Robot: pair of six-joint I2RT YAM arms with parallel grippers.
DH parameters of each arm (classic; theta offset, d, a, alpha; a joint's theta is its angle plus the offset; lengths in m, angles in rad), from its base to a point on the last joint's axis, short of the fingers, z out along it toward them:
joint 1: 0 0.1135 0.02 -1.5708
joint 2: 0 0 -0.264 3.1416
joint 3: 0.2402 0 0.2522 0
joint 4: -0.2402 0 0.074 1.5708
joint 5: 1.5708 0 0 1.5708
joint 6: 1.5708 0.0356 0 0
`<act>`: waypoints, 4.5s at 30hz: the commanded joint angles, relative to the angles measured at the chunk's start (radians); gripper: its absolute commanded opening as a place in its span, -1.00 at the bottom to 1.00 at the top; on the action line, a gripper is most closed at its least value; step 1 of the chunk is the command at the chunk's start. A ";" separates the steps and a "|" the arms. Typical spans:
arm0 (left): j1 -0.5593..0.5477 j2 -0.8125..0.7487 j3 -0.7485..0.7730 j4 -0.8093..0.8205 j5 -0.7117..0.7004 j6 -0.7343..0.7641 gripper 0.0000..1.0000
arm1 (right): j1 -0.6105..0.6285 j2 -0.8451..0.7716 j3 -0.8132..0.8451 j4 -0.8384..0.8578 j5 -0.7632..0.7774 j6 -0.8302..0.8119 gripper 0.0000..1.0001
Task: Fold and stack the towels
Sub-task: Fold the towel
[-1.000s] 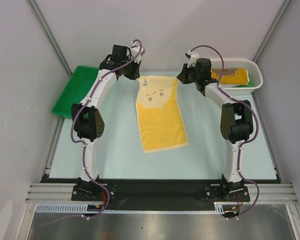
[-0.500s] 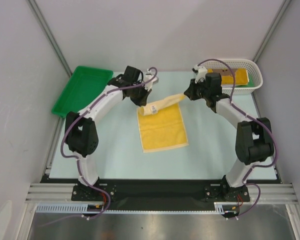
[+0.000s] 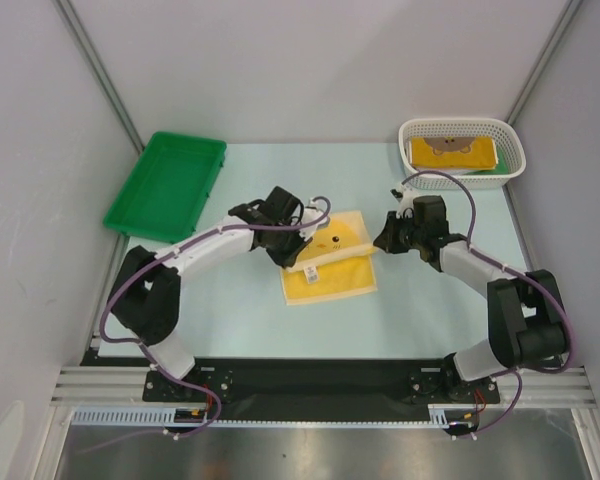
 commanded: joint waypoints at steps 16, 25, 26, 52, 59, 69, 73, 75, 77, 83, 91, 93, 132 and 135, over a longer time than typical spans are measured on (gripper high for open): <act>-0.124 -0.133 -0.216 0.039 -0.069 -0.156 -0.88 | 0.085 -0.157 -0.205 -0.025 0.103 0.139 -0.89; -0.142 -0.210 -0.240 0.053 -0.106 -0.325 -0.25 | 0.105 -0.206 -0.170 -0.195 0.170 0.260 -0.25; -0.142 -0.227 -0.245 0.061 -0.101 -0.348 -0.24 | 0.106 -0.210 -0.167 -0.210 0.169 0.275 -0.24; -0.018 -0.419 -0.667 0.605 -0.070 -1.147 0.13 | 0.144 -0.080 -0.165 -0.172 0.211 0.576 -0.17; -0.015 -0.395 -0.704 0.611 -0.115 -1.190 0.14 | 0.169 -0.094 -0.170 -0.177 0.239 0.570 -0.25; 0.003 -0.419 -0.776 0.722 -0.107 -1.305 0.14 | 0.175 -0.097 -0.182 -0.180 0.245 0.562 -0.47; 0.005 -0.394 -0.773 0.739 -0.100 -1.303 0.11 | 0.183 -0.098 -0.190 -0.170 0.242 0.564 -0.57; 0.005 -0.389 -0.776 0.743 -0.101 -1.310 0.10 | 0.190 -0.102 -0.188 -0.175 0.245 0.561 -0.58; 0.005 -0.400 -0.777 0.743 -0.101 -1.316 0.09 | 0.194 -0.105 -0.188 -0.178 0.254 0.554 -0.58; 0.005 -0.500 -0.799 0.720 -0.152 -1.355 0.14 | 0.210 -0.117 -0.191 -0.183 0.267 0.553 -0.62; 0.011 -0.432 -0.816 0.762 -0.109 -1.389 0.11 | 0.227 -0.120 -0.191 -0.183 0.273 0.559 -0.65; 0.013 -0.422 -0.819 0.763 -0.110 -1.394 0.11 | 0.229 -0.125 -0.191 -0.184 0.274 0.557 -0.65; 0.148 -0.351 -0.480 0.641 -0.095 -1.054 -0.99 | 0.123 0.001 0.149 -0.098 0.193 0.315 -1.00; 0.146 -0.362 -0.522 0.711 -0.034 -0.983 -0.99 | 0.137 -0.022 0.125 -0.055 0.161 0.288 -1.00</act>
